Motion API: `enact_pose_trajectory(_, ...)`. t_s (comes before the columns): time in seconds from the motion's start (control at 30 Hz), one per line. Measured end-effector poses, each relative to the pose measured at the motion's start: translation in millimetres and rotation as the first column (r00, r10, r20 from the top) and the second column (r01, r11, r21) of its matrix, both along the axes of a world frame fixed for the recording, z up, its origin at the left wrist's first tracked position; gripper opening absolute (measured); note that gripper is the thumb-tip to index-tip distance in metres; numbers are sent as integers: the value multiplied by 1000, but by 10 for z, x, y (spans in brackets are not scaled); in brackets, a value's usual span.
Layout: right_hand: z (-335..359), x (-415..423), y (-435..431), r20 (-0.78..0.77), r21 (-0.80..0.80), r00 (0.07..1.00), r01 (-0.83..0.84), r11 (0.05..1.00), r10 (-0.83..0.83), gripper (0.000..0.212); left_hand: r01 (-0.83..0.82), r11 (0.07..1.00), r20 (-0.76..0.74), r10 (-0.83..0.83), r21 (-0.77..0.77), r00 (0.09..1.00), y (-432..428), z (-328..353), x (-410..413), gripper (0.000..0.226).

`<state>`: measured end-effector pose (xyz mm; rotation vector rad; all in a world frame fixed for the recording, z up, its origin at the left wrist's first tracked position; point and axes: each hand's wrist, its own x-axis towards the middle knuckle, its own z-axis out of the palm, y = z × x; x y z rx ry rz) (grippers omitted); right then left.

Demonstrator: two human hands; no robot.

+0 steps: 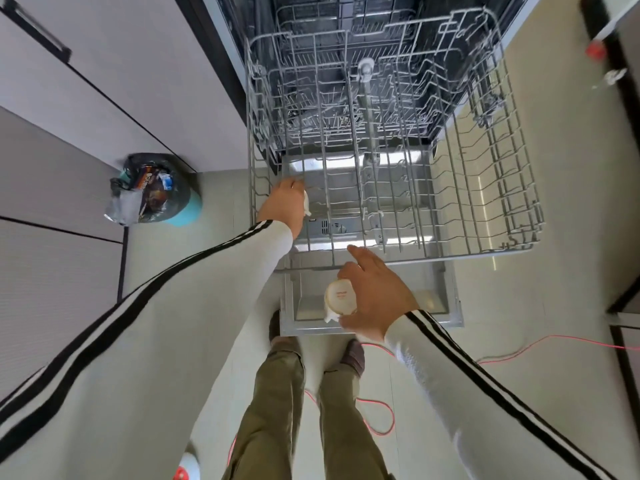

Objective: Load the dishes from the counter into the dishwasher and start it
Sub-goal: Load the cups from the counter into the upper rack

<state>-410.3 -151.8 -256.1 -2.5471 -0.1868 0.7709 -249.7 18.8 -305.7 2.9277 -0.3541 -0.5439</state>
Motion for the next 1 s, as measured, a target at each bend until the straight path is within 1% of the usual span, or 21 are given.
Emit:
enact_pose_trajectory(0.07, 108, 142, -10, 25, 25, 1000, 8, 1000, -8, 70, 22, 999, -49, -21, 33, 999, 32, 43, 69, 58)
enact_pose_trajectory(0.13, 222, 327, -22, 64, 38, 998, 15, 999, -17, 70, 86, 991, -84, -78, 101, 993, 34, 102, 131, 48)
enact_pose_trajectory(0.23, 377, 603, -6, 88, 45, 996, 23, 999, -27, 69, 132, 982, -77, -123, 132, 989, 59, 119, 117, 48)
enact_pose_trajectory(0.33, 448, 910, 19, 121, 96, 989, 76, 993, -87, 66, 169, 971, -78, -158, 171, 984, 108, 78, 57, 42)
enact_pose_trajectory(0.43, 360, 1222, 39, 146, 108, 978, 136, 985, -151, 65, 326, 891, -58, -324, 316, 944, 153, 36, 1, 37)
enact_pose_trajectory(0.5, 237, 1380, 81, 156, 99, 973, 157, 983, -171, 66, 370, 849, -52, -379, 377, 924, 169, 26, -17, 33)
enact_pose_trajectory(0.57, 85, 1495, 143, 165, 89, 973, 148, 985, -162, 68, 376, 840, -48, -390, 392, 920, 169, 27, -4, 29)
enact_pose_trajectory(0.7, -154, 1711, 242, 164, 97, 973, 146, 984, -161, 72, 380, 829, -31, -403, 411, 915, 185, 98, -5, 31)
enact_pose_trajectory(0.8, -244, 1917, 310, 186, 104, 971, 133, 986, -151, 74, 365, 843, 1, -398, 395, 917, 251, 166, 1, 36)
enact_pose_trajectory(0.9, -332, 2135, 420, 220, 95, 966, 116, 989, -134, 74, 343, 873, 69, -388, 347, 919, 331, 231, 57, 40)
enact_pose_trajectory(1.0, -445, 2319, 574, 211, 78, 972, 87, 993, -102, 77, 306, 900, 135, -361, 312, 923, 393, 317, 162, 53)
